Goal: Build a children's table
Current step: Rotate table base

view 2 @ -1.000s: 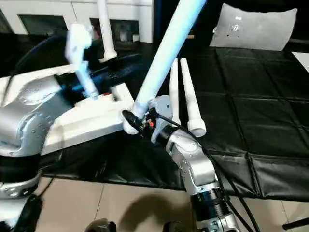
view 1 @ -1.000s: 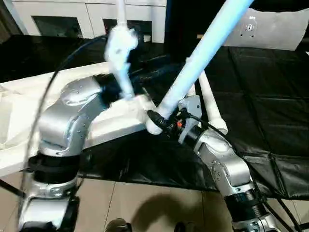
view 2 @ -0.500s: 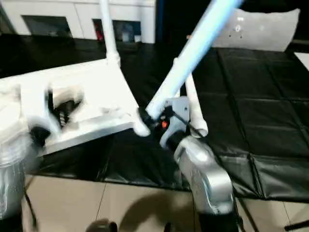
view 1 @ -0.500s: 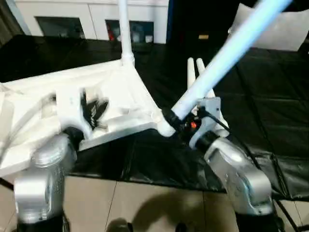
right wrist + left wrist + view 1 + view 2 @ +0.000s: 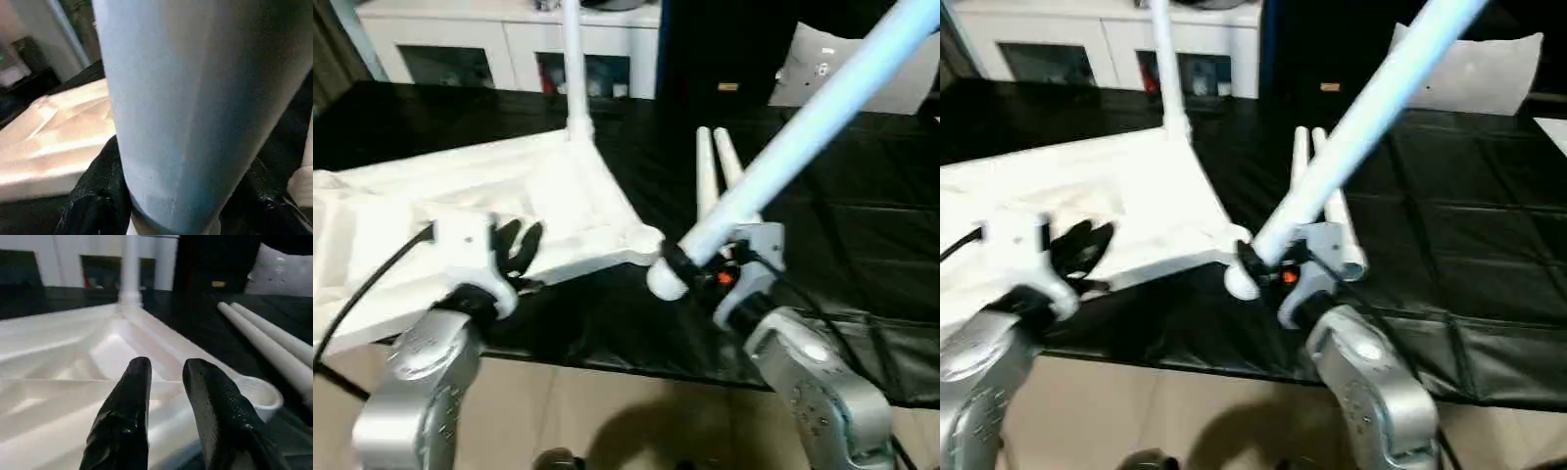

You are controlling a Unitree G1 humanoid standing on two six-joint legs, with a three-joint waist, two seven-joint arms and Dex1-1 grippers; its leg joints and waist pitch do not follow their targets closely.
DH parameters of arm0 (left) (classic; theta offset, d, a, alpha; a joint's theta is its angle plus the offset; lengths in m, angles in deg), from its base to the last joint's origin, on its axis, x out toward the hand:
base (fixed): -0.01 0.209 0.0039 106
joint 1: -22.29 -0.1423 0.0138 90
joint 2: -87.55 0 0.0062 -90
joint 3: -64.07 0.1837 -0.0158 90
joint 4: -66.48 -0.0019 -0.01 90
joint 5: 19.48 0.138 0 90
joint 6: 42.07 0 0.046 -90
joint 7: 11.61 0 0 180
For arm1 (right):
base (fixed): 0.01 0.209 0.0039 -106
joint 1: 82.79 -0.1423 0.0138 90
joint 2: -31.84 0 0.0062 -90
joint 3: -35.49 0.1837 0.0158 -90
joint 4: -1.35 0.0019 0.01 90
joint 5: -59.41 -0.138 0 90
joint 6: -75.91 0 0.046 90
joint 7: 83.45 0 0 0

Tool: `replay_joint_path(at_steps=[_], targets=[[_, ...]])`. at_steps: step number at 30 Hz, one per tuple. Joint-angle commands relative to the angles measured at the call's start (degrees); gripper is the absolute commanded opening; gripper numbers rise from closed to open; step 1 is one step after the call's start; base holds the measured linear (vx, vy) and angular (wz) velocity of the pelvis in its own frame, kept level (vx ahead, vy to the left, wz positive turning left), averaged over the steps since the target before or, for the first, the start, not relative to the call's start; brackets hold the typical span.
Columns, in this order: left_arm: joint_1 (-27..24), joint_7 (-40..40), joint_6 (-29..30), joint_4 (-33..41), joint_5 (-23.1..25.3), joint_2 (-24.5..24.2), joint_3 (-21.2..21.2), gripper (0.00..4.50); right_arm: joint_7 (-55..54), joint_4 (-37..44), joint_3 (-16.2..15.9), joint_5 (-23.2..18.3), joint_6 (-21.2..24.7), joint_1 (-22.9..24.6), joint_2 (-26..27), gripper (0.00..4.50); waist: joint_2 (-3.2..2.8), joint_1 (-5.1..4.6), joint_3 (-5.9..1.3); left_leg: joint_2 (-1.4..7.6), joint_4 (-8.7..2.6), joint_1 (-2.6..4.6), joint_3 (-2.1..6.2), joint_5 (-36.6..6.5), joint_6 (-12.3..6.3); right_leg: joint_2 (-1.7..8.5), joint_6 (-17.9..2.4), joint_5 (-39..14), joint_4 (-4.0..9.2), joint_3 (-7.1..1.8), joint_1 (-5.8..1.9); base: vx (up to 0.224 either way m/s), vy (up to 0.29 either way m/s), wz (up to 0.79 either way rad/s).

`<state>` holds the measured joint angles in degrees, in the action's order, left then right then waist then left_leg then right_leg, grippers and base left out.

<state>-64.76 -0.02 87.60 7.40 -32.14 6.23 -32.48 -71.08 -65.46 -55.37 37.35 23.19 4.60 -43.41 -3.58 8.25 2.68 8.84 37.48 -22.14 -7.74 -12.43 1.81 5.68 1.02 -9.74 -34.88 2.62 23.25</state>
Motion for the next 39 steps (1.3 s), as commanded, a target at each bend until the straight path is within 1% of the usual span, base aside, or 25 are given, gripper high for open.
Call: replay_joint_path(at_steps=[1,2,3,6,11,19,20,21,22,23,24,25,26,27,28,29,30,31,33,34,35,36,37,38,39], targets=[[0.16,-1.08,1.46,-0.68,-0.15,-0.17,-1.36,1.75,-1.08,0.09,0.51,0.63,-0.16,0.03,0.06,1.89,-0.30,-0.80,-2.62,3.27,-6.44,0.95,1.22,-7.96,-6.65,2.64,-10.18,-30.55,5.55,-2.09,-0.99,0.001,0.185,0.08],[-0.14,-1.42,3.64,-0.21,-0.90,0.08,-1.87,1.75,-0.93,0.17,0.56,1.52,-1.08,0.33,-0.59,1.89,-1.81,-2.75,-3.49,3.73,-7.56,2.78,1.81,-9.32,-5.85,-2.18,-8.77,-13.11,1.31,0.38,0.38,-0.013,0.195,0.14],[-0.62,-2.03,4.65,0.27,-0.91,0.58,-2.08,1.75,-0.54,0.51,0.66,1.30,-0.96,0.55,-1.11,1.89,-1.70,-3.08,-3.13,4.39,-8.95,1.64,1.60,-15.45,-2.60,-2.18,-7.67,-8.00,0.64,0.60,-0.20,-0.013,0.195,0.14],[-1.77,-2.08,3.35,0.97,-2.04,1.91,-2.53,1.75,-0.15,1.09,0.87,0.33,-0.48,0.77,-1.46,1.89,-1.34,-3.87,-2.75,3.26,-9.44,1.96,1.96,-29.91,6.71,-0.08,-4.70,-8.15,2.73,-0.77,-1.11,-0.038,0.128,0.09],[-5.21,-2.72,0.02,2.90,-3.32,3.76,-3.31,1.75,0.38,1.60,0.08,-0.01,2.33,0.11,-3.03,1.89,1.82,-5.61,-1.46,1.67,-8.56,2.51,1.82,-35.40,5.33,1.92,0.41,-34.37,7.28,-1.41,-1.29,-0.007,0.012,0.00],[-6.59,-3.65,1.10,3.32,-2.80,2.99,-3.99,1.75,0.81,-0.68,-1.60,0.78,2.46,0.43,-3.98,1.89,2.44,-7.21,-1.08,1.49,-8.25,1.94,1.26,-32.58,2.31,3.34,1.70,-41.86,9.31,1.07,-2.65,0.000,0.000,0.00],[-6.61,-3.65,0.95,3.39,-2.77,2.79,-3.85,1.75,0.71,-0.73,-1.41,0.30,2.85,0.57,-3.71,1.89,2.38,-8.53,-0.35,1.28,-4.33,8.01,-2.42,-34.88,2.11,1.08,3.68,-46.83,13.44,2.81,2.81,-0.086,-0.011,-0.31],[-6.56,-3.68,0.70,3.43,-2.72,2.69,-3.74,1.75,0.63,-0.68,-1.32,-0.09,3.19,0.64,-3.51,1.89,2.16,-9.10,-0.10,1.86,-5.21,7.85,-2.97,-37.62,1.62,-0.04,4.23,-44.49,12.65,4.85,1.77,-0.086,-0.011,-0.31],[-6.47,-3.79,0.08,3.45,-2.61,2.67,-3.64,1.75,0.54,-0.44,-1.46,-0.18,3.36,0.68,-3.49,1.89,0.33,-6.60,0.14,6.72,-13.96,1.29,-5.62,-47.16,1.58,-0.91,0.32,-27.59,-4.10,5.71,-5.77,0.017,-0.001,-0.61],[-6.41,-3.84,0.02,3.46,-2.52,2.61,-3.55,1.75,0.58,-0.40,-1.58,-0.09,3.28,0.63,-3.57,1.89,1.68,-3.60,1.35,8.04,-17.14,-4.29,-8.22,-51.87,1.63,-0.80,-1.01,-20.50,-12.02,6.14,-8.72,0.043,-0.020,-0.45],[-6.24,-3.97,-0.12,3.49,-2.26,2.42,-3.29,1.75,0.72,-0.29,-1.90,0.17,3.02,0.50,-3.80,1.89,1.29,2.87,0.12,8.63,-14.43,-2.26,-14.14,-47.81,0.61,-0.85,-2.27,-22.00,-15.11,4.54,-6.53,0.043,-0.020,-0.45],[-6.00,-4.26,-0.36,3.31,-0.78,1.46,-2.49,1.75,1.07,-0.35,-2.36,0.53,2.66,0.37,-4.07,1.89,6.44,-1.52,-1.78,8.18,-1.36,4.73,-8.66,-29.07,6.70,5.40,7.78,-60.20,-0.94,-5.78,-0.66,0.047,-0.170,-0.53],[-5.71,-4.68,-0.17,2.94,1.10,0.29,-1.29,1.75,1.37,-0.63,-3.24,1.34,1.96,0.14,-4.69,1.89,5.54,1.07,-1.52,2.44,4.80,2.89,-3.56,-11.05,2.59,7.40,10.02,-65.80,6.74,-15.22,0.26,0.079,-0.143,-0.53],[-5.69,-4.73,-0.04,2.87,1.29,0.17,-1.12,1.75,1.38,-0.69,-3.39,1.52,1.84,0.10,-4.81,1.89,5.26,1.99,-1.60,0.69,5.39,-1.05,0.80,-6.09,-0.45,9.20,7.40,-55.72,5.72,-14.11,-3.34,0.079,-0.143,-0.53],[-5.59,-5.02,-0.22,2.71,1.69,0.23,-0.79,1.75,1.66,-0.84,-3.77,1.70,1.46,0.02,-5.02,1.89,4.11,1.55,-1.93,2.07,-0.23,-2.00,2.59,1.58,4.29,5.05,3.28,-37.37,2.04,-6.87,-4.13,0.035,0.026,-0.24],[-5.51,-5.57,-0.41,2.87,1.34,0.96,-1.07,1.75,2.03,-0.84,-3.98,1.60,1.19,0.01,-5.10,1.89,1.48,0.30,-3.80,6.44,-4.67,3.66,5.39,0.48,9.23,-1.88,-2.73,-12.15,-2.69,-1.87,-1.29,0.015,0.052,-0.02],[-5.48,-6.17,-0.34,3.06,1.21,1.51,-1.41,1.75,2.19,-0.81,-4.07,1.48,1.20,0.00,-5.11,1.89,1.48,0.30,-3.80,6.44,-4.67,3.66,5.39,0.48,9.23,-1.88,-2.73,-12.15,-2.69,-1.87,-1.29,0.015,0.052,-0.02],[-5.43,-7.08,-0.18,3.34,1.00,2.34,-1.96,1.75,2.39,-0.77,-4.21,1.32,1.23,-0.04,-5.13,1.89,-0.35,-1.97,-4.45,14.74,-9.49,5.21,11.10,1.25,4.05,-1.33,-6.87,-7.80,-7.72,-0.65,0.20,0.000,0.000,0.00],[-5.76,-7.60,0.05,3.99,0.56,2.58,-2.28,1.75,2.71,-0.67,-4.49,1.18,1.23,0.04,-4.97,1.89,-0.79,-2.81,-4.61,12.89,-8.08,3.94,9.05,10.09,-7.73,-0.83,-7.21,-5.81,-7.30,-0.52,0.54,0.010,-0.060,0.08],[-6.06,-7.77,-0.12,4.13,0.88,2.28,-1.95,1.75,2.84,-0.67,-4.67,1.23,1.18,0.01,-4.99,1.89,0.53,-3.04,-4.32,10.01,-7.21,2.49,6.77,11.98,-15.75,0.06,-9.91,-1.07,-4.57,-1.34,-0.15,0.011,-0.120,0.03],[-6.48,-8.08,-0.55,4.12,1.28,2.33,-1.75,1.75,2.90,-0.85,-4.91,1.22,1.07,-0.14,-5.14,1.89,3.00,-2.49,-4.34,1.93,-1.99,-2.03,1.77,11.00,-16.00,2.14,-16.86,10.60,0.77,-3.27,-3.43,0.010,-0.164,-0.04],[-6.62,-8.12,-0.63,4.11,1.48,2.26,-1.68,1.75,2.93,-0.92,-5.03,1.24,0.99,-0.18,-5.22,1.89,3.00,-2.49,-4.34,1.93,-1.99,-2.03,1.77,11.00,-16.00,2.14,-16.86,10.60,0.77,-3.27,-3.43,0.010,-0.164,-0.04],[-7.02,-7.97,-0.99,4.08,1.96,1.92,-1.43,1.75,3.02,-1.20,-5.32,1.35,0.72,-0.28,-5.41,1.89,4.42,-0.25,-4.26,-0.13,-1.44,-2.54,0.65,2.81,-4.50,3.54,-9.15,10.87,2.13,-4.51,-4.97,-0.022,-0.168,-0.07],[-7.14,-7.80,-1.13,4.09,2.14,1.71,-1.31,1.75,3.05,-1.33,-5.43,1.40,0.62,-0.32,-5.46,1.89,4.36,-0.75,-3.58,0.46,-3.60,-2.04,0.65,1.04,0.64,2.04,-1.14,5.55,2.27,-3.48,-5.06,-0.052,-0.152,-0.15],[-7.21,-7.43,-0.71,4.38,1.99,1.32,-1.34,1.75,2.94,-1.74,-5.26,1.47,0.39,-0.35,-5.12,1.89,4.07,-0.76,-3.31,0.53,-4.16,-1.81,0.70,-0.48,2.67,1.31,2.43,0.82,2.81,-3.07,-4.97,-0.052,-0.152,-0.15]])
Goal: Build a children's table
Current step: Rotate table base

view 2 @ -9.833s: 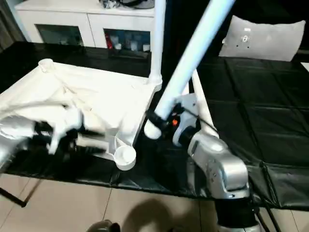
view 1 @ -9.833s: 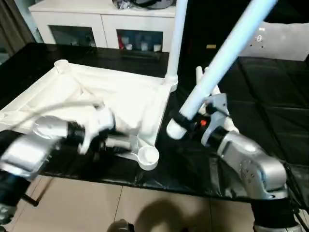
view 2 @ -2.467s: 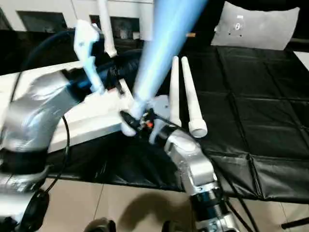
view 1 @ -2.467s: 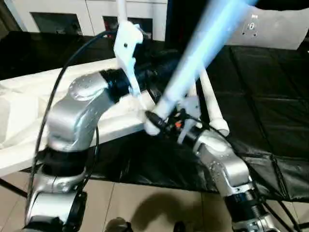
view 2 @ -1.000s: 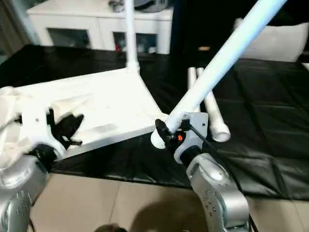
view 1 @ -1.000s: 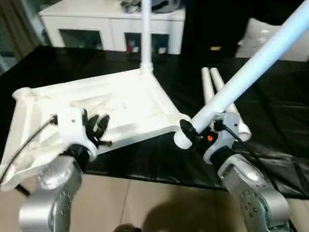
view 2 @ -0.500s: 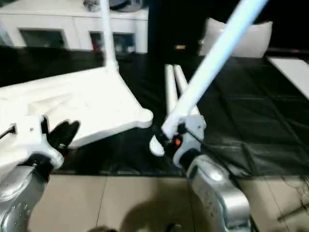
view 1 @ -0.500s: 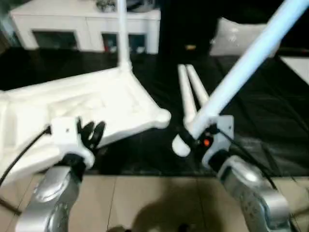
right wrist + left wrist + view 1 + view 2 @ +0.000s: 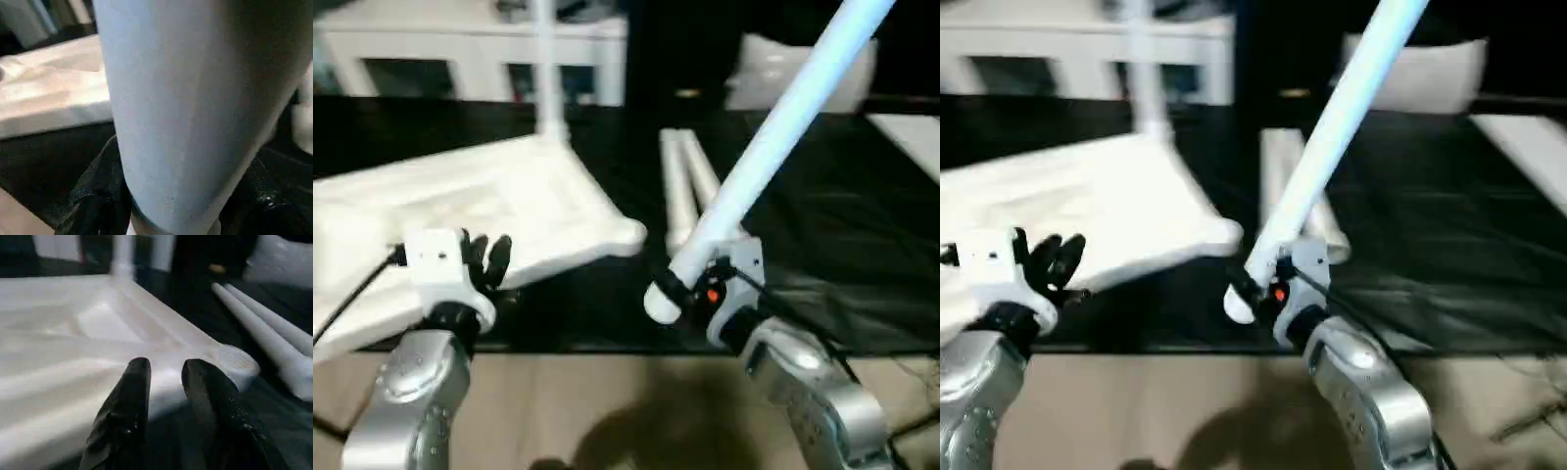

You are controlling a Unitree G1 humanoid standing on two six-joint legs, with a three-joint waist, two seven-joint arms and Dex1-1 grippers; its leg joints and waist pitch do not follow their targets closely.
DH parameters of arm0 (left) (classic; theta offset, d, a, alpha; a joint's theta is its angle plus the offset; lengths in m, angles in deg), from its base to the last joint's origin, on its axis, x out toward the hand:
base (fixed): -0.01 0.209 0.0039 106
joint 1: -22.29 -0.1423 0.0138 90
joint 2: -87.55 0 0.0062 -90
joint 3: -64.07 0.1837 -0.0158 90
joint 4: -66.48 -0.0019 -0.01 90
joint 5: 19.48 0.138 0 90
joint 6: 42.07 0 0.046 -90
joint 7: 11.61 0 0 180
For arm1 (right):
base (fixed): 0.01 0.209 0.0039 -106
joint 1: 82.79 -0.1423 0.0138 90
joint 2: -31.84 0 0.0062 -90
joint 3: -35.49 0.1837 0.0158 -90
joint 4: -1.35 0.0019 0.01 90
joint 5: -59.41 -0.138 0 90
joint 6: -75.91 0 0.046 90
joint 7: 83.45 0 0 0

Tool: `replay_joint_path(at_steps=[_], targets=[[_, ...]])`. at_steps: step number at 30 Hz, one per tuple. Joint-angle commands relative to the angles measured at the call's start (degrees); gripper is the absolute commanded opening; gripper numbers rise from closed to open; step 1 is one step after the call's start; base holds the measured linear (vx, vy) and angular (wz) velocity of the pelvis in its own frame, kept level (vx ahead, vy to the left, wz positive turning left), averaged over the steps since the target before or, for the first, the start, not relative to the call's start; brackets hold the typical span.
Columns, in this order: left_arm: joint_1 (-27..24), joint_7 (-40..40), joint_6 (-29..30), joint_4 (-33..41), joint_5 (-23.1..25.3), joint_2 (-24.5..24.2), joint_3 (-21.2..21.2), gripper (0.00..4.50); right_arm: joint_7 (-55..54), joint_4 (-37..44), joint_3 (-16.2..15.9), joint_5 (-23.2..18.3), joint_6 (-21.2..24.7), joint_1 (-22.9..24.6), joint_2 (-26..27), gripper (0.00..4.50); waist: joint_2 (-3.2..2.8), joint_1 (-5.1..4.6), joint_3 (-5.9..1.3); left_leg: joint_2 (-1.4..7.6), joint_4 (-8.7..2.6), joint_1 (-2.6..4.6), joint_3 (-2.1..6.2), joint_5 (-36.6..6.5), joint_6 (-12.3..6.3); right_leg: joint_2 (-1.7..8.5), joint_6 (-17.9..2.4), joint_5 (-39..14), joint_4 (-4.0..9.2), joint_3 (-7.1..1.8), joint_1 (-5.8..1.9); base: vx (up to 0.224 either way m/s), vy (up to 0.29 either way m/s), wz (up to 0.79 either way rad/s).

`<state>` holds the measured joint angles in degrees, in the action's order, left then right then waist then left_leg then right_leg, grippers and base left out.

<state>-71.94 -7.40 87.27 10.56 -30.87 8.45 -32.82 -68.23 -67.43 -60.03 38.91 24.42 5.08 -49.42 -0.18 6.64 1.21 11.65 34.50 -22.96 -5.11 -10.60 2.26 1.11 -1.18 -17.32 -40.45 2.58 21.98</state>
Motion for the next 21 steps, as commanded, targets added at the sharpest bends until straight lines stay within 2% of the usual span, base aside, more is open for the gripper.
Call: replay_joint_path(at_steps=[1,2,3,4,5,6,7,8,9,10,11,12,13,14,15,16,17,18,19,20,21], targets=[[-0.03,-0.09,-0.18,1.28,0.68,-0.92,-1.06,1.75,0.10,0.13,-0.59,-0.04,-0.90,-0.83,0.96,1.89,0.17,1.10,-1.66,-1.89,-1.62,-0.21,-1.89,-4.65,4.06,5.44,7.20,2.84,9.00,-3.07,-3.19,-0.053,-0.109,-0.08],[-0.18,-0.24,-0.02,1.44,0.46,-0.84,-1.53,1.75,0.20,-0.25,-0.63,0.29,-1.18,-0.94,1.05,1.89,-0.11,0.83,-1.30,-1.21,-2.58,0.73,-2.06,-8.16,6.55,4.67,9.34,-9.04,9.94,-3.18,-2.66,-0.048,-0.052,0.04],[-0.19,-0.26,-0.05,1.45,0.45,-0.82,-1.57,1.75,0.21,-0.26,-0.63,0.31,-1.19,-0.96,1.04,1.89,-0.17,1.01,-1.23,-1.17,-2.73,0.65,-2.13,-8.60,6.34,4.96,9.41,-12.48,10.20,-3.54,-2.70,-0.048,-0.052,0.04],[-0.37,-0.56,-0.13,1.61,0.10,-0.40,-1.99,1.75,0.25,-0.15,-0.51,0.25,-1.09,-1.03,0.99,1.89,0.17,1.24,-1.24,-0.87,-2.97,0.25,-2.06,-8.39,5.28,5.93,7.90,-16.87,10.21,-4.43,-3.03,0.000,0.000,0.00],[-0.38,-0.58,-0.11,1.62,0.07,-0.37,-2.01,1.75,0.25,-0.14,-0.49,0.23,-1.07,-1.03,0.99,1.89,0.00,1.95,-1.34,-0.72,-2.64,-0.41,-1.98,-7.43,3.07,7.41,5.79,-18.60,10.38,-5.60,-3.30,-0.028,0.072,-0.01],[-0.70,-0.69,0.11,1.92,0.01,-0.25,-1.89,1.75,0.29,0.00,-0.46,0.06,-1.05,-1.06,0.86,1.89,0.07,2.62,-1.34,-0.50,-1.74,-0.86,-1.71,-6.53,-0.15,9.38,3.50,-19.73,10.93,-6.80,-3.46,-0.028,0.072,-0.01],[-0.70,-0.69,0.11,1.92,0.01,-0.25,-1.89,1.75,0.29,0.00,-0.46,0.06,-1.05,-1.06,0.86,1.89,-0.14,3.15,-1.35,-0.34,-0.93,-1.10,-1.42,-6.09,-1.94,10.83,2.35,-20.31,11.37,-7.62,-3.52,-0.017,0.119,0.00],[-1.09,-0.76,0.07,2.19,0.15,-0.35,-1.38,1.75,0.44,0.08,-0.71,0.01,-1.13,-1.13,0.48,1.89,-0.17,3.69,-1.41,0.12,0.02,-1.53,-0.83,-5.15,-4.46,12.32,-0.60,-20.78,11.88,-8.34,-3.70,-0.006,0.181,-0.01],[-1.42,-0.87,-0.26,2.25,0.25,-0.34,-0.98,1.75,0.66,0.22,-1.30,0.50,-1.19,-1.28,-0.12,1.89,-0.18,3.96,-1.37,0.23,0.61,-1.88,-0.60,-4.99,-5.48,13.18,-1.68,-20.55,12.21,-8.81,-3.76,-0.006,0.181,-0.01],[-1.54,-0.87,-0.46,2.25,0.33,-0.33,-0.84,1.75,0.74,0.28,-1.61,0.86,-1.26,-1.36,-0.40,1.89,-0.74,4.49,-1.46,1.03,0.27,-1.27,-0.14,-4.89,-6.86,13.07,-4.27,-18.29,12.27,-8.49,-3.22,0.005,0.245,0.03],[-1.68,-1.05,-0.60,2.26,0.34,-0.30,-0.78,1.75,1.01,0.28,-2.12,1.56,-1.41,-1.54,-0.84,1.89,-0.15,4.77,-1.62,-0.86,-1.91,-4.16,0.96,-1.78,-14.15,11.50,-5.96,-11.56,11.40,-3.58,-5.82,0.038,0.285,0.18],[-1.66,-1.21,-0.51,2.30,0.31,-0.22,-0.84,1.75,1.17,0.28,-2.30,1.77,-1.41,-1.66,-1.03,1.89,-2.19,3.28,-2.14,-3.16,-4.28,-0.19,0.77,5.60,-23.00,6.02,-6.00,-7.13,9.35,0.99,-4.17,0.038,0.285,0.18],[-1.66,-1.21,-0.51,2.30,0.31,-0.22,-0.84,1.75,1.17,0.28,-2.30,1.77,-1.41,-1.66,-1.03,1.89,-3.01,1.75,-2.89,-3.96,-4.53,3.90,2.68,10.94,-29.73,1.72,-5.56,-5.33,5.14,3.46,-2.21,0.069,0.295,0.52],[-1.51,-1.48,-0.29,2.25,0.43,-0.13,-1.12,1.75,1.29,0.03,-2.94,2.71,-1.89,-1.92,-1.32,1.89,-3.99,-0.19,-3.00,-3.42,-2.64,7.43,7.33,22.82,-40.84,-1.47,0.48,-9.64,-3.14,4.26,2.90,0.041,0.291,0.67],[-1.36,-1.57,-0.42,2.09,1.07,-0.57,-1.03,1.75,1.16,-0.21,-3.00,2.94,-2.16,-2.05,-1.18,1.89,-4.28,0.92,-2.42,-2.80,-3.22,5.05,7.55,26.26,-39.61,-1.16,2.26,-10.08,-5.00,4.01,2.82,0.041,0.291,0.67],[-1.12,-1.54,-0.53,1.89,1.82,-1.17,-0.81,1.75,0.83,-0.48,-2.63,2.87,-2.58,-2.08,-0.72,1.89,-3.68,1.83,-2.06,-1.32,-4.16,2.34,6.87,24.80,-34.43,-0.84,4.00,-8.38,-6.57,3.33,2.88,-0.012,0.254,0.64],[-0.77,-1.58,-0.31,1.72,1.92,-1.19,-0.83,1.75,0.53,-0.63,-2.12,2.65,-2.97,-2.04,-0.31,1.89,-2.89,1.98,-1.55,-0.52,-6.19,0.27,6.22,16.28,-25.67,-0.37,3.76,-5.11,-6.01,1.97,1.12,-0.053,0.198,0.51],[-0.72,-1.60,-0.22,1.71,1.79,-1.09,-0.87,1.75,0.46,-0.63,-2.04,2.56,-3.06,-2.01,-0.30,1.89,-3.09,2.38,-1.82,0.95,-5.81,0.64,3.27,8.48,-18.60,0.58,3.06,-2.43,-4.35,1.48,1.51,-0.053,0.198,0.51],[-0.61,-1.58,-0.13,1.82,1.69,-1.05,-0.79,1.75,0.19,-0.60,-1.52,2.18,-2.99,-1.95,0.00,1.89,-1.36,2.35,-1.76,1.81,-7.27,-0.18,3.74,-0.49,-14.53,1.40,2.16,-0.26,-3.39,0.15,0.55,-0.084,0.145,0.22],[-0.44,-1.22,-0.38,2.24,0.48,-0.28,-0.77,1.75,-0.31,-0.51,-0.57,1.51,-2.85,-1.80,0.30,1.89,1.56,3.68,-0.88,-0.69,-6.61,-0.14,1.62,-25.95,0.55,8.16,-3.62,-7.26,3.52,-4.46,2.30,-0.102,0.125,0.24],[-0.50,-1.22,-0.18,2.60,-0.63,0.70,-0.78,1.75,-0.38,-0.39,-0.07,1.22,-2.81,-1.61,0.18,1.89,1.38,4.04,-0.51,-4.01,4.98,2.56,2.37,-20.32,3.70,15.53,-7.48,-13.07,9.33,-8.07,4.63,-0.102,0.125,0.24]])
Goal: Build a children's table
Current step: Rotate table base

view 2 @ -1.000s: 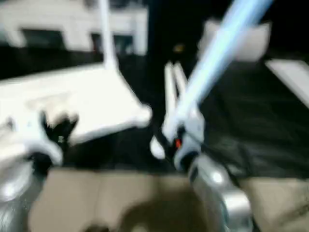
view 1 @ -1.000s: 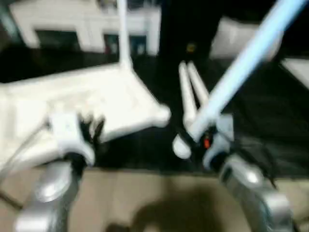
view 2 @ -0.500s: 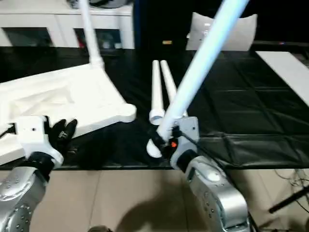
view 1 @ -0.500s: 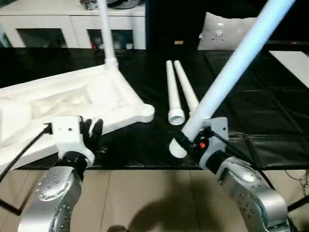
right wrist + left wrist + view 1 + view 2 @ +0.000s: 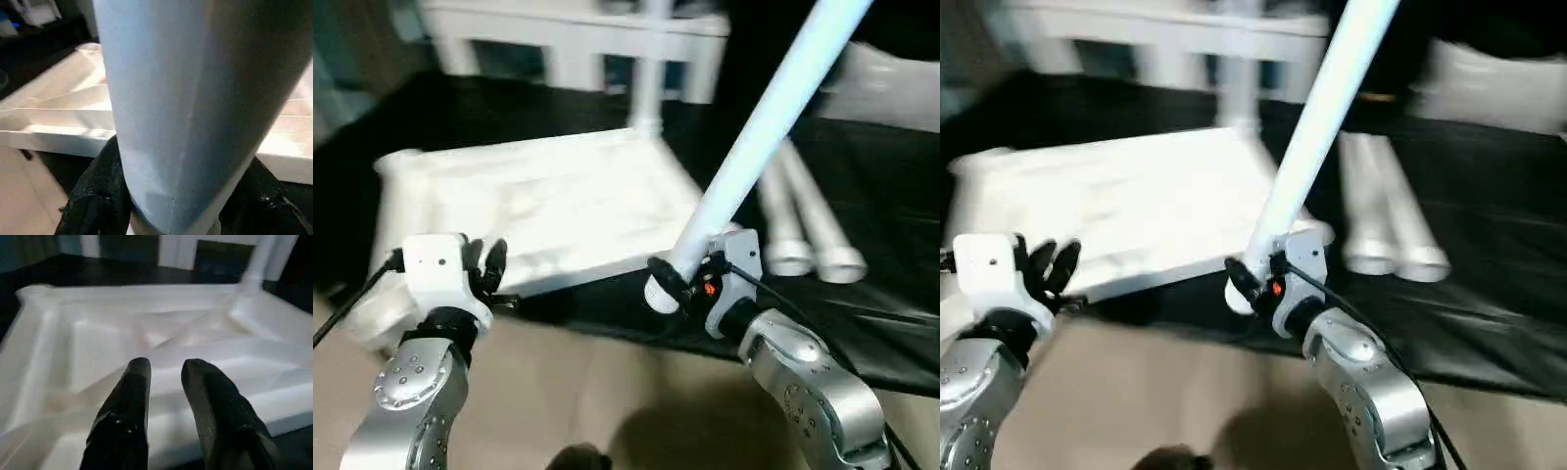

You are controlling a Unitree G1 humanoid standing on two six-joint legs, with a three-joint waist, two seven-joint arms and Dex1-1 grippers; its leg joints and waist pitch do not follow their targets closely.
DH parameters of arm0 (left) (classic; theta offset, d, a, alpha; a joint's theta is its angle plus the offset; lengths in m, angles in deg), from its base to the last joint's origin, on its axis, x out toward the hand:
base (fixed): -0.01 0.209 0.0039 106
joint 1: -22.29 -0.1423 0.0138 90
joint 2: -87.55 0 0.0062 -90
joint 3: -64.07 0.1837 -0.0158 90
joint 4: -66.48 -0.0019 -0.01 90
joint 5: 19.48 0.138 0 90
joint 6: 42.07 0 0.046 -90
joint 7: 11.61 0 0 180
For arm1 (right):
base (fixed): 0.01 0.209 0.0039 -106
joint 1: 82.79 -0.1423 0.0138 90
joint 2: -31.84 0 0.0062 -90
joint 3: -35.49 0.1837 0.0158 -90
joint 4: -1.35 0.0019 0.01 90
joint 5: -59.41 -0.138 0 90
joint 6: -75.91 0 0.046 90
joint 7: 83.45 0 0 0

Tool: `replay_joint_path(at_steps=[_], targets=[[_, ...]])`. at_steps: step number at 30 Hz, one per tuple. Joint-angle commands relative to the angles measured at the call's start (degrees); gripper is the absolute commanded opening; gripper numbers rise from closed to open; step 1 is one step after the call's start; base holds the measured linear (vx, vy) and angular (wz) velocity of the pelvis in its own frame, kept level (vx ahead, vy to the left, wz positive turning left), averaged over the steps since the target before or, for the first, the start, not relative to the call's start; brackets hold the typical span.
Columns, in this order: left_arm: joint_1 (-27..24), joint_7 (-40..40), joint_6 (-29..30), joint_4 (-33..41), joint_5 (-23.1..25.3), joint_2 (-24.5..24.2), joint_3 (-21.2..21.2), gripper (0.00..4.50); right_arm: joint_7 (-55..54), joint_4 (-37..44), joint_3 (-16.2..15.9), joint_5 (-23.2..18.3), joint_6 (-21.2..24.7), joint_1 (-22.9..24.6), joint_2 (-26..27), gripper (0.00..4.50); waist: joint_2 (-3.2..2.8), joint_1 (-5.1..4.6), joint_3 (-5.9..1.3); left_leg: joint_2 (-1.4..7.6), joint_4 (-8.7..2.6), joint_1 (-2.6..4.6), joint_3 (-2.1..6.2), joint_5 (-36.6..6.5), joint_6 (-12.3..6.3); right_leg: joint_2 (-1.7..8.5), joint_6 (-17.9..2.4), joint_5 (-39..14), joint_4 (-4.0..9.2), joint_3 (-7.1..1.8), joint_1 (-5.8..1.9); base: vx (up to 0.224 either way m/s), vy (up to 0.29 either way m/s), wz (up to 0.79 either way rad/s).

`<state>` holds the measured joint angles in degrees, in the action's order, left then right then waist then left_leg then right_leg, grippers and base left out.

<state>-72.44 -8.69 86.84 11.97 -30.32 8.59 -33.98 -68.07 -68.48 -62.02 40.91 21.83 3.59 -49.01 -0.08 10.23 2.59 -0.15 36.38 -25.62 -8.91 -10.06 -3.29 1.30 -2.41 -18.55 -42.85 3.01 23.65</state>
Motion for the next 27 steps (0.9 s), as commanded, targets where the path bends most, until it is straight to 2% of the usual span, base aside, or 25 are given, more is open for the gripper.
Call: replay_joint_path(at_steps=[1,2,3,4,5,6,7,8,10,11,12,14,15,16,17,18,19,20,21,22,23,24,25,26,27], targets=[[-0.18,0.00,0.34,1.35,-1.03,0.54,1.17,1.75,-0.51,0.79,2.24,-0.82,-0.24,0.11,-0.44,1.89,-0.07,-0.12,-0.94,7.39,7.30,2.13,8.37,-8.35,7.80,16.21,-7.50,-20.90,13.63,-9.75,-2.17,-0.057,0.137,0.11],[-0.42,0.12,0.03,1.35,-0.67,0.32,2.03,1.75,-0.44,0.86,2.40,-0.72,-0.30,0.29,-0.71,1.89,-0.57,0.26,-0.43,7.84,7.09,0.53,9.40,-5.38,8.18,14.45,-8.46,-22.61,12.84,-8.59,-4.26,-0.073,0.154,-0.18],[-0.62,0.20,-0.22,1.01,0.06,-0.26,2.87,1.75,-0.42,0.85,2.62,-0.51,-0.43,0.46,-0.90,1.89,-1.03,-1.14,-0.05,9.96,6.04,4.13,10.55,-9.82,10.67,11.08,-7.00,-28.28,13.41,-4.30,-2.04,-0.073,0.154,-0.18],[-0.71,0.25,-1.37,0.46,1.27,-0.94,3.93,1.75,-0.41,0.77,2.81,-0.37,-0.54,0.58,-1.05,1.89,-3.68,-1.57,0.28,12.84,3.60,7.92,13.46,-30.82,13.48,8.70,-4.28,-26.96,11.92,-2.99,0.84,-0.154,0.211,-0.03],[-0.63,0.14,-1.53,0.06,1.18,-0.59,4.10,1.75,-0.47,0.71,2.94,-0.20,-0.63,0.65,-1.18,1.89,-4.88,-3.35,-0.40,12.30,-10.29,1.45,14.52,-61.94,20.96,1.95,1.13,0.12,-0.73,1.53,-4.06,-0.145,0.241,0.05],[-0.22,-0.32,-1.37,-0.40,1.43,-0.13,4.13,1.75,-0.61,0.58,3.11,-0.03,-0.79,0.65,-1.24,1.89,-5.55,-2.70,-0.59,10.04,-11.00,2.07,12.61,-60.98,22.70,0.79,0.44,3.07,-0.82,2.92,-3.44,-0.145,0.241,0.05],[-0.15,-0.38,-1.38,-0.45,1.55,-0.14,4.18,1.75,-0.64,0.57,3.14,-0.02,-0.80,0.65,-1.24,1.89,-5.32,-3.40,-0.57,9.34,-12.39,1.60,11.57,-58.76,27.22,1.26,-0.88,4.37,-0.66,3.10,-4.46,-0.113,0.181,-0.02],[0.37,-0.28,-1.42,-0.79,2.45,-0.63,4.87,1.75,-0.85,0.60,3.40,0.08,-0.86,0.65,-1.22,1.89,-4.61,-3.91,-1.30,8.83,-13.19,2.59,12.43,-54.59,28.69,1.53,-1.10,1.62,1.71,3.05,-5.97,-0.093,0.099,0.01],[0.61,-0.14,-1.43,-0.93,2.71,-0.75,5.22,1.75,-1.00,0.69,3.66,0.00,-0.81,0.66,-1.16,1.89,-3.20,-4.91,-2.49,9.94,-11.64,4.96,13.69,-46.22,26.89,3.28,-2.77,-1.70,3.95,1.61,-5.20,-0.089,0.062,0.02],[1.01,-0.28,-1.53,-1.29,2.35,-0.45,5.31,1.75,-1.29,0.81,4.00,-0.06,-0.75,0.69,-1.04,1.89,-2.08,-6.55,-3.62,11.85,-11.39,7.85,17.26,-31.98,20.88,4.22,-5.12,-2.41,6.84,0.24,-5.87,-0.106,-0.027,-0.04],[1.05,-0.34,-1.55,-1.33,2.29,-0.42,5.31,1.75,-1.31,0.81,4.03,-0.06,-0.75,0.69,-1.02,1.89,-2.53,-6.79,-3.38,12.94,-12.15,8.08,19.35,-20.92,14.70,3.87,-6.08,-2.80,6.35,0.15,-5.99,-0.106,-0.027,-0.04],[1.27,-0.73,-2.02,-1.67,1.88,-0.35,4.95,1.75,-1.32,0.78,3.90,0.20,-0.85,0.75,-0.94,1.89,-3.97,-6.70,-3.21,11.39,-13.63,6.72,18.83,-19.71,11.81,2.07,-2.88,-6.22,4.96,0.43,-6.41,-0.176,-0.027,-0.16],[1.38,-1.06,-1.48,-1.68,1.72,-0.30,4.67,1.75,-1.35,0.82,3.78,0.33,-0.88,0.79,-0.85,1.89,-4.19,-6.89,-2.31,8.56,-16.90,3.16,17.79,-31.68,16.12,0.40,-0.59,-7.48,3.01,0.31,-8.41,-0.199,-0.023,-0.20],[1.56,-1.30,-1.01,-1.79,1.68,-0.22,4.44,1.75,-1.38,0.81,3.69,0.42,-0.91,0.77,-0.80,1.89,-2.86,-7.37,-2.60,7.83,-17.02,2.79,18.07,-37.45,15.62,0.74,-0.80,-8.30,3.84,-0.80,-8.66,-0.195,-0.115,-0.20],[1.67,-1.05,-0.84,-1.76,1.52,-0.03,4.49,1.75,-1.31,0.90,3.47,0.59,-0.94,0.69,-0.99,1.89,-0.56,-6.26,-1.91,3.79,-9.43,0.36,13.22,-39.53,14.45,9.19,-5.88,-24.51,12.84,-5.28,-5.69,-0.145,-0.224,-0.12],[1.43,-0.92,-0.72,-1.67,1.59,0.07,4.64,1.75,-1.18,1.08,3.20,0.84,-1.01,0.71,-1.31,1.89,1.03,-6.66,-1.35,2.67,3.44,3.97,10.89,-25.26,11.40,15.25,-5.84,-41.11,20.55,-5.04,-1.12,-0.145,-0.224,-0.12],[1.34,-0.91,-0.60,-1.64,1.68,0.14,4.76,1.75,-1.07,1.13,3.10,0.97,-1.04,0.69,-1.51,1.89,0.79,-7.52,-0.30,4.48,7.58,-0.31,7.67,-6.08,7.19,15.62,1.53,-48.66,19.61,-5.30,-4.42,-0.129,-0.181,-0.39],[0.83,-0.81,-0.62,-1.80,2.14,-0.03,5.11,1.75,-1.05,1.34,3.14,0.95,-0.87,0.62,-1.64,1.89,0.52,-7.21,0.22,5.06,7.70,-1.45,7.31,-4.15,8.48,15.47,3.00,-47.00,18.49,-4.86,-6.09,-0.069,-0.113,-0.57],[0.33,-0.67,-0.97,-1.97,2.28,-0.05,5.23,1.75,-1.04,1.50,3.23,0.85,-0.69,0.54,-1.70,1.89,1.40,-6.65,-0.03,6.88,5.20,-0.61,6.96,-5.51,9.18,14.33,1.90,-38.05,16.42,-2.95,-7.26,-0.069,-0.113,-0.57],[-0.18,-0.56,-1.48,-2.10,2.38,-0.06,5.25,1.75,-0.97,1.63,3.32,0.72,-0.47,0.44,-1.77,1.89,1.26,-6.15,-0.85,8.11,0.43,2.39,5.90,-9.39,7.57,10.80,0.07,-30.18,15.19,-0.72,-7.21,-0.043,-0.104,-0.27],[-0.73,-0.63,-2.21,-2.20,2.22,0.23,5.09,1.75,-0.79,1.76,3.32,0.66,-0.22,0.32,-1.99,1.89,-0.13,-6.55,-1.93,9.97,-3.11,3.74,5.95,-11.37,5.50,8.61,-1.18,-21.44,14.63,-0.10,-7.69,-0.109,-0.095,0.03],[-0.76,-0.65,-2.26,-2.20,2.17,0.30,5.05,1.75,-0.78,1.76,3.31,0.66,-0.21,0.31,-2.02,1.89,1.20,-7.39,-0.58,10.45,-4.65,3.35,6.39,-15.28,3.62,6.03,1.52,-23.78,14.40,0.08,-5.61,-0.109,-0.095,0.03],[-0.96,-0.87,-2.68,-2.17,1.62,1.03,4.63,1.75,-0.63,1.80,3.20,0.78,-0.17,0.22,-2.27,1.89,-0.69,-7.44,-1.86,12.76,-5.31,4.18,7.04,-16.66,3.82,8.22,0.97,-19.64,13.81,-0.21,-6.36,-0.085,-0.082,0.06],[-1.09,-1.28,-2.89,-2.11,1.19,1.69,4.29,1.75,-0.49,1.82,3.13,0.82,-0.10,0.13,-2.46,1.89,-1.27,-7.57,-2.15,13.48,-5.68,3.35,6.95,-15.58,4.17,8.34,0.01,-14.67,13.64,-0.15,-6.90,-0.037,-0.061,-0.03],[-1.20,-1.55,-3.02,-1.97,1.24,1.86,4.33,1.75,-0.39,1.90,3.12,0.77,0.06,0.01,-2.62,1.89,-0.65,-7.60,-1.60,13.99,-6.17,3.49,6.75,-17.58,4.68,8.44,-0.51,-13.92,13.95,-0.14,-6.44,-0.037,-0.061,-0.03]])
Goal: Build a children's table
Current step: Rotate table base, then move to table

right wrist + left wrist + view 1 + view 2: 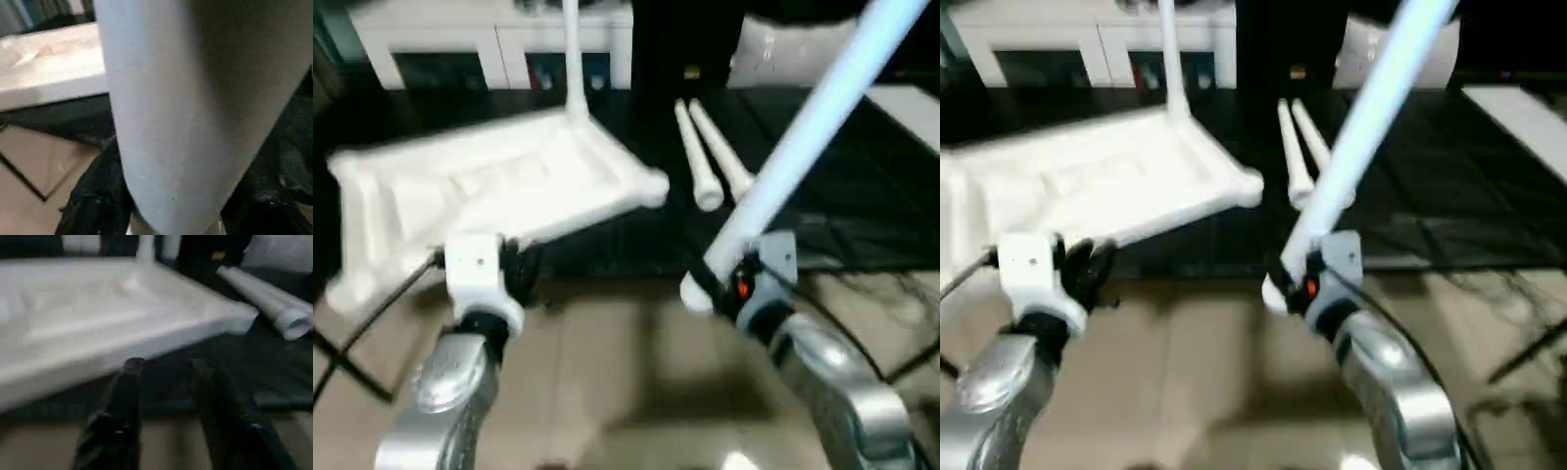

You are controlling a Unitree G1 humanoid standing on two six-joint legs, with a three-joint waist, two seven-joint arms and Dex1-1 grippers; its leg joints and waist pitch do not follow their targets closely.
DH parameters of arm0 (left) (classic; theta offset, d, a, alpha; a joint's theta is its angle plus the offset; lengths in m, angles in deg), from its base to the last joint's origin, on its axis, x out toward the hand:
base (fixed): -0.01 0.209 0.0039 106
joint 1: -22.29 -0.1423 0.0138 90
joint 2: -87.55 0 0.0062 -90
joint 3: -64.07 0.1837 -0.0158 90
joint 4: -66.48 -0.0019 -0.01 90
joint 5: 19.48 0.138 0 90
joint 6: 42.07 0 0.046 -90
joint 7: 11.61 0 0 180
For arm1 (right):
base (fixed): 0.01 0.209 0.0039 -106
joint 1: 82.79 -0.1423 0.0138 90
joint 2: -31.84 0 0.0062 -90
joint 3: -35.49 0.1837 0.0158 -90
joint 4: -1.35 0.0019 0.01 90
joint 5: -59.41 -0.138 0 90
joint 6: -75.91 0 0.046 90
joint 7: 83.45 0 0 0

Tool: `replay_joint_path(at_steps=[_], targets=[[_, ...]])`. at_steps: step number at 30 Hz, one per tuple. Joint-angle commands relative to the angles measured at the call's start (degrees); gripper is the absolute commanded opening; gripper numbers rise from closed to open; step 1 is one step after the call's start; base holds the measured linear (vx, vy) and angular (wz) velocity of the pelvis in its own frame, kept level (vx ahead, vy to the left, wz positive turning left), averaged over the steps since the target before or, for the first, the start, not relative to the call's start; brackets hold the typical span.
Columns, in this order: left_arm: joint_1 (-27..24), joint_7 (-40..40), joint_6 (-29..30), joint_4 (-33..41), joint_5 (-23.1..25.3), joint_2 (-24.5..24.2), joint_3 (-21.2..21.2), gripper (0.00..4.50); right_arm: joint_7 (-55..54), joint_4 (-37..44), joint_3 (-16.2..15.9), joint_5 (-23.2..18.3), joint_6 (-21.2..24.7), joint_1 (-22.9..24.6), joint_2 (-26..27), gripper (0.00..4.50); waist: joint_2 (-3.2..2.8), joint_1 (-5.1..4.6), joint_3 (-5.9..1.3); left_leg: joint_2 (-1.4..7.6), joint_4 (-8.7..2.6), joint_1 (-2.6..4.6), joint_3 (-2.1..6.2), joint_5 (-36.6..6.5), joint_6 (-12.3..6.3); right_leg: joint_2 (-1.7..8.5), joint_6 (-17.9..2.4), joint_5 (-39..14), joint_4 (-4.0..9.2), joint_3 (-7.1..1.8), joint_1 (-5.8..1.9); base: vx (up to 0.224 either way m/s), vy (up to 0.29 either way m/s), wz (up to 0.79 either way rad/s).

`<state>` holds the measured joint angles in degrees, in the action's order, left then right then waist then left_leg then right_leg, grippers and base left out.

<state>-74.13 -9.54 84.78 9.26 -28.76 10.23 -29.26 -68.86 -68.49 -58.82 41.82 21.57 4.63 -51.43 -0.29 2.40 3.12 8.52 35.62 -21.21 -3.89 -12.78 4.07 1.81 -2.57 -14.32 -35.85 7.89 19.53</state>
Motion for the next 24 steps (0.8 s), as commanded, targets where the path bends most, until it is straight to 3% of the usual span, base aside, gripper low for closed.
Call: replay_joint_path(at_steps=[1,2,3,4,5,6,7,8,9,10,12,13,14,16,17,18,19,20,21,22,23,24], targets=[[0.26,-0.66,-1.27,0.97,-0.18,0.36,-0.07,1.75,0.51,1.98,-0.09,-0.23,0.42,-1.14,-0.43,1.89,0.32,0.24,-2.06,5.21,-5.37,-0.88,1.44,-15.57,-2.42,8.15,-0.58,-18.93,6.95,-5.20,-2.30,0.000,0.000,0.00],[0.05,-0.65,-1.49,1.16,0.08,0.36,0.30,1.75,0.58,1.99,-0.10,-0.30,0.51,-1.23,-0.58,1.89,-0.11,0.73,-1.91,4.76,-5.27,-0.13,0.86,-18.39,-1.26,8.31,-0.74,-23.31,7.22,-5.30,-2.22,0.000,0.000,0.00],[-0.19,-0.81,-1.68,1.36,0.46,0.38,0.63,1.75,0.68,2.00,-0.15,-0.29,0.57,-1.29,-0.77,1.89,0.02,0.76,-1.73,4.57,-5.28,0.08,0.55,-19.78,-0.93,8.27,-0.46,-26.00,7.43,-5.30,-2.18,0.000,0.000,0.00],[-0.29,-0.88,-1.74,1.43,0.59,0.40,0.73,1.75,0.72,2.00,-0.17,-0.27,0.58,-1.31,-0.84,1.89,0.32,1.14,-1.53,4.37,-5.38,0.73,-0.08,-22.54,-0.51,8.06,0.58,-32.13,8.08,-5.04,-2.25,0.000,0.000,0.00],[-0.57,-1.35,-1.79,1.61,1.16,0.36,1.06,1.75,0.90,1.88,-0.26,-0.25,0.64,-1.46,-1.00,1.89,0.40,1.16,-1.25,4.21,-5.48,1.95,-0.63,-26.02,-0.33,7.49,1.23,-36.72,8.85,-4.52,-2.05,0.000,0.000,0.00],[-0.71,-1.63,-1.77,1.70,1.46,0.32,1.24,1.75,1.02,1.83,-0.28,-0.26,0.68,-1.53,-1.07,1.89,0.38,1.13,-1.39,4.08,-5.61,2.25,-0.83,-26.32,-0.54,7.31,1.26,-36.82,9.07,-4.35,-2.59,0.000,0.000,0.00],[-0.86,-1.70,-2.10,1.76,1.63,0.32,1.34,1.75,1.15,1.77,-0.30,-0.30,0.73,-1.57,-1.07,1.89,0.43,1.18,-1.06,4.21,-6.16,3.22,-1.03,-28.97,-1.05,6.61,1.13,-37.53,9.42,-3.83,-2.63,0.067,0.021,-0.02],[-0.91,-1.70,-2.22,1.77,1.68,0.33,1.36,1.75,1.19,1.75,-0.31,-0.32,0.75,-1.58,-1.06,1.89,0.40,1.01,-1.55,4.21,-6.57,3.37,-1.15,-28.24,-1.72,6.44,0.53,-34.87,9.45,-3.92,-3.70,0.075,0.026,-0.03],[-1.07,-1.81,-2.36,2.00,1.54,0.68,1.27,1.75,1.32,1.73,-0.44,-0.35,0.73,-1.54,-1.04,1.89,0.13,1.12,-1.09,4.42,-6.91,3.44,-1.07,-28.73,-1.79,6.38,0.28,-34.25,9.49,-3.88,-3.56,0.075,0.026,-0.03],[-0.98,-1.77,-2.61,2.06,1.53,0.84,1.18,1.75,1.40,1.70,-0.52,-0.39,0.74,-1.55,-1.00,1.89,0.32,0.99,-1.74,4.70,-7.32,3.78,-1.12,-27.22,-2.32,6.25,-0.89,-30.26,9.16,-4.11,-4.35,0.084,0.033,-0.04],[-0.69,-1.62,-2.89,2.10,1.45,0.98,1.06,1.75,1.53,1.70,-0.69,-0.53,0.84,-1.61,-0.88,1.89,0.47,1.07,-2.14,4.83,-7.65,3.51,-1.47,-22.17,-3.59,6.06,-3.03,-23.52,8.57,-4.57,-5.13,0.095,0.032,-0.02],[-0.48,-1.49,-3.13,1.97,1.48,0.90,1.15,1.75,1.54,1.72,-0.78,-0.60,0.84,-1.66,-0.82,1.89,0.61,1.20,-2.49,4.30,-7.45,2.77,-2.01,-16.65,-4.79,5.90,-4.29,-18.97,8.20,-4.82,-6.23,0.120,0.028,-0.04],[-0.17,-1.39,-3.25,1.78,1.58,0.79,1.33,1.75,1.50,1.75,-0.85,-0.71,0.86,-1.70,-0.69,1.89,0.57,1.53,-2.93,3.57,-6.84,2.53,-2.57,-10.81,-6.11,5.72,-4.95,-14.72,8.00,-4.89,-6.99,0.134,0.025,-0.02],[0.13,-1.31,-3.46,1.54,1.83,0.56,1.76,1.75,1.45,1.82,-0.98,-0.83,0.89,-1.71,-0.59,1.89,0.75,1.86,-3.56,2.60,-5.85,2.18,-2.79,-3.33,-8.44,5.10,-4.90,-8.38,7.41,-4.76,-8.05,0.138,0.024,0.00],[0.29,-1.04,-3.45,1.53,2.03,0.19,2.38,1.75,1.42,1.86,-0.94,-0.95,0.88,-1.74,-0.43,1.89,0.52,1.93,-3.68,2.50,-5.73,2.55,-2.68,-1.39,-9.15,4.78,-4.63,-6.44,7.13,-4.58,-7.98,0.155,0.024,0.02],[0.29,-1.04,-3.45,1.53,2.03,0.19,2.38,1.75,1.42,1.86,-0.94,-0.95,0.88,-1.74,-0.43,1.89,0.52,1.75,-4.02,2.52,-5.52,3.21,-2.03,2.72,-11.49,3.94,-3.34,-1.95,6.24,-4.04,-7.95,0.155,0.024,0.02],[0.34,-0.86,-3.27,1.58,2.12,-0.05,2.74,1.75,1.38,1.85,-0.81,-1.03,0.85,-1.77,-0.31,1.89,0.52,1.21,-4.27,2.97,-5.36,5.01,-0.83,7.03,-15.17,2.99,-1.43,2.19,4.68,-3.44,-6.88,0.196,0.018,0.03],[0.35,-0.72,-3.35,1.54,2.16,-0.15,2.84,1.75,1.36,1.75,-0.74,-1.04,0.81,-1.86,-0.25,1.89,-0.19,-0.14,-4.86,5.09,-4.91,10.04,2.44,13.89,-21.91,2.32,0.86,2.77,1.37,-2.46,-2.02,0.214,-0.007,0.07],[0.36,-0.63,-3.45,1.49,2.19,-0.19,2.87,1.75,1.35,1.67,-0.71,-1.04,0.78,-1.91,-0.22,1.89,-0.19,-1.00,-4.50,7.46,-5.27,13.11,4.54,13.41,-25.37,2.88,1.28,-2.31,-0.57,-2.62,2.23,0.214,-0.007,0.07],[0.39,-0.59,-3.47,1.43,2.18,-0.23,2.80,1.75,1.34,1.61,-0.71,-0.99,0.73,-1.95,-0.23,1.89,0.47,-1.54,-4.74,10.91,-5.31,15.92,7.29,17.02,-31.62,5.12,3.81,-7.91,-3.96,-4.53,6.47,0.185,-0.059,0.08],[0.47,-0.45,-3.54,1.29,2.16,-0.32,2.65,1.75,1.31,1.48,-0.71,-0.92,0.66,-2.03,-0.22,1.89,1.30,-1.90,-4.92,10.79,-4.43,16.11,6.94,19.18,-32.40,6.14,4.29,-6.55,-4.19,-6.02,7.83,0.091,-0.067,0.03],[0.61,-0.23,-3.50,1.12,2.13,-0.50,2.58,1.75,1.32,1.39,-0.69,-0.88,0.59,-2.09,-0.23,1.89,2.40,-1.48,-3.62,3.95,-2.94,10.75,1.19,12.60,-27.00,6.65,1.99,0.55,0.42,-8.20,4.48,0.091,-0.067,0.03]])
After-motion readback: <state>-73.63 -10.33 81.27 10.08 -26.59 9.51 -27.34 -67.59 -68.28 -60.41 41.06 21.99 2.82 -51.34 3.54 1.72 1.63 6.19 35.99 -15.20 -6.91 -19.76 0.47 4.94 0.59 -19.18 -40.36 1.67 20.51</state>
